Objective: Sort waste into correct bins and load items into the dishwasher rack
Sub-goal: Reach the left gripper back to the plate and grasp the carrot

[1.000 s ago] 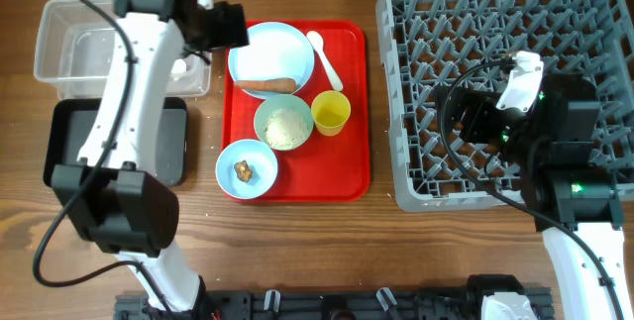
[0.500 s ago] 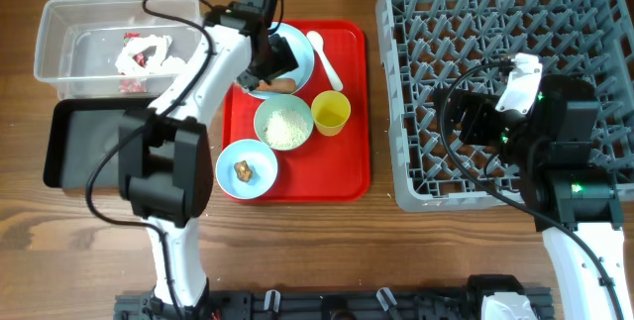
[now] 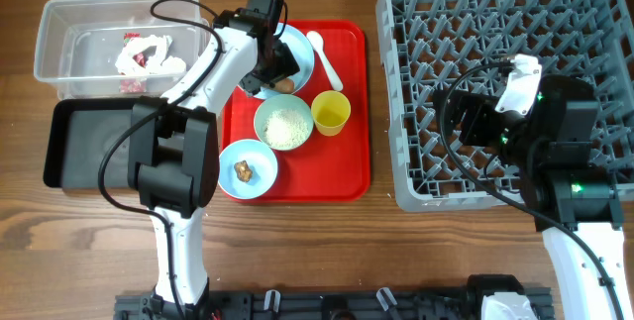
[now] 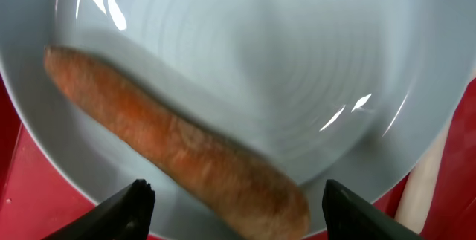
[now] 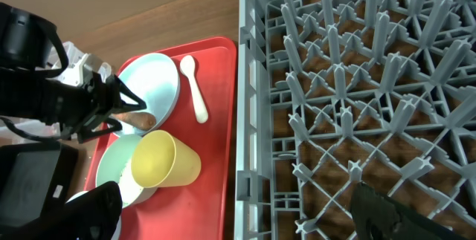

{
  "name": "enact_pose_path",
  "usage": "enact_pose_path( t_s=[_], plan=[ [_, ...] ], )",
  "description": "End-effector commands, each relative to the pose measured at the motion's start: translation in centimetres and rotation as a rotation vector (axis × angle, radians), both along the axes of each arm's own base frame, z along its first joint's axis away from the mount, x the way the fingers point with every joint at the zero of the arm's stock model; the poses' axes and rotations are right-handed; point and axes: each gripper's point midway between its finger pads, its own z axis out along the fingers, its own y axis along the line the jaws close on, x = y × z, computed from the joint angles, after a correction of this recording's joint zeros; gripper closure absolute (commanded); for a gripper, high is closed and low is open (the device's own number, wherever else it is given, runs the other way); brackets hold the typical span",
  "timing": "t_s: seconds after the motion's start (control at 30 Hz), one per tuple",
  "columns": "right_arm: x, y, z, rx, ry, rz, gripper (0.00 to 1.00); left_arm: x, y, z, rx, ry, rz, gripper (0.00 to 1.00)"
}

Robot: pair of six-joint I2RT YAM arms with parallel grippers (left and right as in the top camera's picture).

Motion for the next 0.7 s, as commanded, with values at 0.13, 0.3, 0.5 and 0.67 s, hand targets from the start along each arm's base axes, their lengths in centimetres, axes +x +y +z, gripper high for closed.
enact_pose_path(
  t_s=[0.13, 0.3, 0.5, 0.67],
  plan=[
    [0.0, 0.4, 0.5, 0.016, -0.002, 0.013, 0.00, 0.8, 0.3, -1.0, 0.040, -0.031, 0.022, 0.28],
    [0.0, 0.4, 0.5, 0.016, -0.003, 0.013, 0.00, -0.2, 0.6, -2.0, 0.056, 0.018, 0.021, 0.28],
    [0.0, 0.4, 0.5, 0.016, -0.001, 0.013, 0.00, -1.1, 0.7, -2.6, 0.066, 0.060, 0.019, 0.30],
    [0.0, 0.4, 0.5, 0.016, -0.001, 0.013, 0.00, -0.7, 0.6, -4.7, 0.068, 0.068, 0.018, 0.33]
  ],
)
